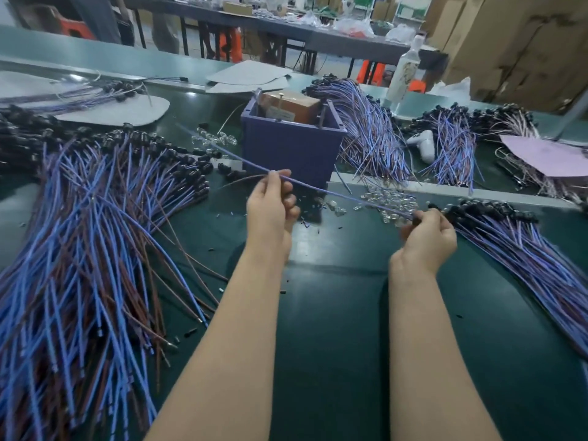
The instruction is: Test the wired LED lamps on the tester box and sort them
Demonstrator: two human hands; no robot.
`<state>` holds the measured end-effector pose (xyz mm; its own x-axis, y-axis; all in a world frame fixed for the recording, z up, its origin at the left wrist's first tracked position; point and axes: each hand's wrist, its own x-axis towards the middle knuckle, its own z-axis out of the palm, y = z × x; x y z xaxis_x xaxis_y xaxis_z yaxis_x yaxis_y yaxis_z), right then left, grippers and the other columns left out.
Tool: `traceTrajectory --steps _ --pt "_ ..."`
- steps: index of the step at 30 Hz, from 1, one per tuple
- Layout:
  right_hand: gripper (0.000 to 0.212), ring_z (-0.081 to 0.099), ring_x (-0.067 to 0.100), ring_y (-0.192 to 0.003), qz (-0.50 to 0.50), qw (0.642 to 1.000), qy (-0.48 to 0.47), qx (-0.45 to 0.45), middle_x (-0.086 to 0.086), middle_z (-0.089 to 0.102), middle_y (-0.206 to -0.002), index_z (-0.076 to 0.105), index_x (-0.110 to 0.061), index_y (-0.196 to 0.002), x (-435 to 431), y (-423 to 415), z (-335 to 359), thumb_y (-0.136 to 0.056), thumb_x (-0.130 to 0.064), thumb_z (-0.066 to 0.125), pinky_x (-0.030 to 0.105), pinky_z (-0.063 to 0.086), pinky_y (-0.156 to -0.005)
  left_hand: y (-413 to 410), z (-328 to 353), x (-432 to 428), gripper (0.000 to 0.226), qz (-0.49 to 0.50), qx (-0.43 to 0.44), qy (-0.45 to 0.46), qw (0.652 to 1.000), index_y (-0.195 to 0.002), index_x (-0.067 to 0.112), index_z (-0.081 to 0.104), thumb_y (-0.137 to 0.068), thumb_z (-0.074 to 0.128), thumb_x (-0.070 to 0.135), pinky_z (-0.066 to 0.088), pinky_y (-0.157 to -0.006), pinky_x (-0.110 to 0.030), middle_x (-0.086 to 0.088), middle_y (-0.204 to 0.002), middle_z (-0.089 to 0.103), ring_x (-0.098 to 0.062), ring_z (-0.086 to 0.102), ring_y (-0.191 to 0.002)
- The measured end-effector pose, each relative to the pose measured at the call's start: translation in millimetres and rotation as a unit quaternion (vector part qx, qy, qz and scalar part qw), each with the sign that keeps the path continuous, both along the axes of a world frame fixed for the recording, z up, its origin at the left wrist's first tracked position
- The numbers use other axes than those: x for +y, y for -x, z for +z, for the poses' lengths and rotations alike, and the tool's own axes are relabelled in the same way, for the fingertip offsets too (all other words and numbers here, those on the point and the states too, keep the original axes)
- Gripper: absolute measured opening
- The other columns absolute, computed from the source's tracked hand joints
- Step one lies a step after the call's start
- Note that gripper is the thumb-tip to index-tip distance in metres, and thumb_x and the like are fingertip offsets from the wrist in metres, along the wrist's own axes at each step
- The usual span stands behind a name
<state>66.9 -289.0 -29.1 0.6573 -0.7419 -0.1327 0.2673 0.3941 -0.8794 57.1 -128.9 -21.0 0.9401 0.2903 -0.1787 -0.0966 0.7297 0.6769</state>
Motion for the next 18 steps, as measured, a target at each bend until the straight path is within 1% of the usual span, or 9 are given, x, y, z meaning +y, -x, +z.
traceTrajectory --steps 2,4,6,8,10,12,14,15,18 --pt "0.019 0.039 0.007 -0.046 0.037 0.998 0.038 0.031 0.000 0.057 -0.072 0.050 -0.018 -0.080 -5 0 -1 -0.088 -0.002 0.044 0.019 0.030 -0.040 -1 -2 2 0.022 0.018 -0.026 -0.009 0.999 -0.080 0.015 0.055 -0.100 0.046 0.019 0.028 -0.041 -0.013 0.005 -0.063 0.046 -0.001 0.036 -0.043" --pt "0.020 0.038 0.005 -0.036 0.128 0.985 0.089 0.071 -0.006 0.058 -0.052 0.057 -0.016 -0.075 -6 2 1 -0.089 -0.008 0.046 0.018 0.029 -0.040 -1 -2 4 0.020 0.056 -0.038 -0.034 0.997 -0.079 0.016 0.053 -0.099 0.048 0.017 0.030 -0.042 -0.014 0.006 -0.062 0.046 -0.002 0.037 -0.045" --pt "0.028 0.041 0.006 -0.031 0.251 0.946 0.161 0.127 -0.007 0.049 -0.038 0.061 -0.012 -0.065 -4 6 3 -0.089 -0.019 0.049 0.019 0.033 -0.042 -2 -4 7 0.022 0.136 -0.019 -0.119 0.983 -0.078 0.017 0.051 -0.099 0.047 0.018 0.036 -0.048 -0.018 0.006 -0.064 0.047 -0.005 0.041 -0.049" --pt "0.032 0.055 0.011 -0.038 0.388 0.872 0.257 0.154 -0.004 0.048 -0.037 0.060 -0.009 -0.061 -1 11 7 -0.090 -0.020 0.051 0.023 0.040 -0.049 -1 -5 10 0.022 0.230 0.008 -0.208 0.951 -0.078 0.019 0.050 -0.100 0.045 0.021 0.044 -0.063 -0.031 0.001 -0.072 0.052 -0.015 0.048 -0.065" --pt "0.032 0.062 0.015 -0.050 0.522 0.770 0.344 0.125 0.000 0.054 -0.042 0.064 -0.014 -0.060 5 18 10 -0.090 -0.014 0.053 0.024 0.043 -0.056 -1 -4 13 0.019 0.283 0.012 -0.242 0.928 -0.084 0.016 0.050 -0.100 0.042 0.021 0.047 -0.077 -0.041 -0.003 -0.080 0.058 -0.022 0.051 -0.076" --pt "0.024 0.062 0.017 -0.060 0.620 0.682 0.374 0.100 0.003 0.063 -0.055 0.069 -0.019 -0.068 14 23 13 -0.090 -0.021 0.058 0.021 0.046 -0.064 -2 -5 15 0.016 0.288 -0.004 -0.265 0.920 -0.090 0.014 0.051 -0.101 0.040 0.019 0.048 -0.077 -0.034 0.000 -0.073 0.061 -0.016 0.055 -0.069" --pt "0.020 0.061 0.014 -0.064 0.659 0.644 0.374 0.106 0.002 0.068 -0.064 0.069 -0.020 -0.078 25 27 14 -0.091 -0.031 0.059 0.023 0.048 -0.072 -4 -7 14 0.016 0.276 -0.014 -0.310 0.910 -0.092 0.011 0.054 -0.100 0.041 0.016 0.045 -0.069 -0.015 0.005 -0.063 0.059 -0.002 0.054 -0.059" --pt "0.022 0.063 0.010 -0.064 0.661 0.636 0.380 0.119 0.001 0.069 -0.066 0.068 -0.019 -0.082 31 27 15 -0.093 -0.034 0.056 0.022 0.050 -0.073 -5 -9 13 0.017 0.262 -0.013 -0.335 0.905 -0.090 0.010 0.055 -0.100 0.042 0.015 0.043 -0.067 -0.012 0.006 -0.061 0.058 0.002 0.053 -0.055" --pt "0.029 0.064 0.007 -0.067 0.583 0.627 0.487 0.172 -0.002 0.070 -0.071 0.066 -0.016 -0.088 39 25 23 -0.096 -0.038 0.049 0.023 0.051 -0.072 -6 -16 9 0.017 0.216 0.010 -0.337 0.917 -0.088 0.007 0.052 -0.100 0.043 0.015 0.047 -0.064 -0.022 0.003 -0.064 0.061 -0.002 0.052 -0.050"
